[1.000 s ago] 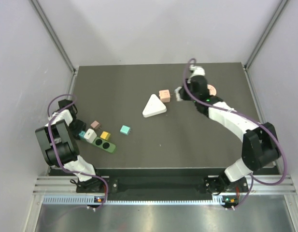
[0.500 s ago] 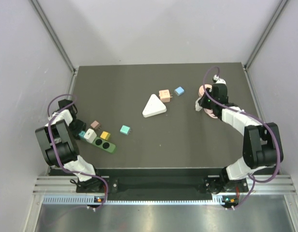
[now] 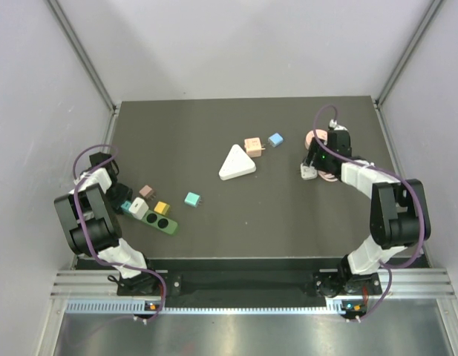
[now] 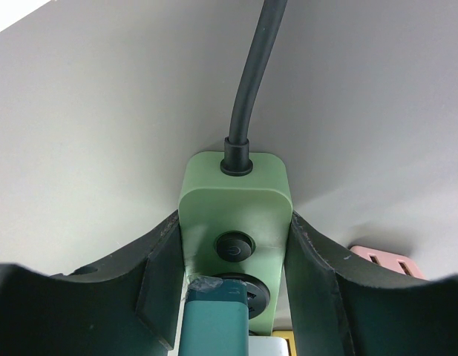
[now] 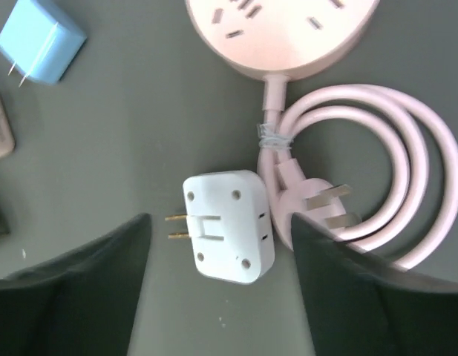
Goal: Pull the plug off the socket
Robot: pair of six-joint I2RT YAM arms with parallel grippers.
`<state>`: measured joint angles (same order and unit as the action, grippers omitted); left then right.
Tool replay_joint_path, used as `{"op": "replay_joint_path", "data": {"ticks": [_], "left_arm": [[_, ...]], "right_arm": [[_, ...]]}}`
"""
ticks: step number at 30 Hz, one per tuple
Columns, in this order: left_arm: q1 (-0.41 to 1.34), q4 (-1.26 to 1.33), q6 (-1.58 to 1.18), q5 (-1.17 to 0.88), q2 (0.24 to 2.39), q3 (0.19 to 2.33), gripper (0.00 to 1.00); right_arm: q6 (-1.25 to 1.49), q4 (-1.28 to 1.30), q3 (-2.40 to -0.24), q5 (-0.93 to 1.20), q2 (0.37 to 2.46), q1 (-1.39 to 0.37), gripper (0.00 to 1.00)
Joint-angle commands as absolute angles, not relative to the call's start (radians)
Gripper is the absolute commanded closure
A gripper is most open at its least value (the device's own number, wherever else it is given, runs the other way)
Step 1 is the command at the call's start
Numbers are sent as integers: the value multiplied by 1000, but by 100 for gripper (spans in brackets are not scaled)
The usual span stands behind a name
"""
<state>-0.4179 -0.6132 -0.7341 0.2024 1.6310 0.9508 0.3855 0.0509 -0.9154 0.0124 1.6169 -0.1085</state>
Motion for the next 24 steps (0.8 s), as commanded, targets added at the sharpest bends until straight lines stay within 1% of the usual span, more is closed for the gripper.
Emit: {"op": "replay_joint_path", "data": {"ticks": [1,3,4,7,11,12,14,15,19,21,22,24], "left_arm": [[-422,-595,-707,264,1618,934,100],[-420,-592,-709,261,1620,933,100],[-422,-592,-710,261,1621,931,100],[-420,-594,-707,259,1618,930,100],[-420,-597,-684,238,1615,939,100],[-420,-597,-678,224,1614,943,100],[-422,-603,-664,184,1617,957,100],[-422,-609,-660,175,1617,962,100],[-422,-620,-649,156,1603,971,99],[-422,-627,-640,152,1595,971,96],[-422,-627,-635,149,1592,971,91],[-422,-629,-629,140,1578,969,84]], "right_arm": [[330,92,-976,-61,1560,-115,21],[296,106,-995,-93,1540,-159,13],[284,112,-1003,-109,1522,-181,7],[232,107,-1032,-137,1487,-308,0],[212,80,-1083,-101,1494,-487,0],[216,66,-1110,-86,1505,-558,0],[222,58,-1146,-61,1554,-630,0],[235,48,-1182,-51,1574,-697,0],[232,26,-1304,32,1741,-866,0],[216,15,-1391,77,1828,-957,0],[206,9,-1420,83,1854,-986,0],[161,8,-1518,98,1932,-1064,0]]}}
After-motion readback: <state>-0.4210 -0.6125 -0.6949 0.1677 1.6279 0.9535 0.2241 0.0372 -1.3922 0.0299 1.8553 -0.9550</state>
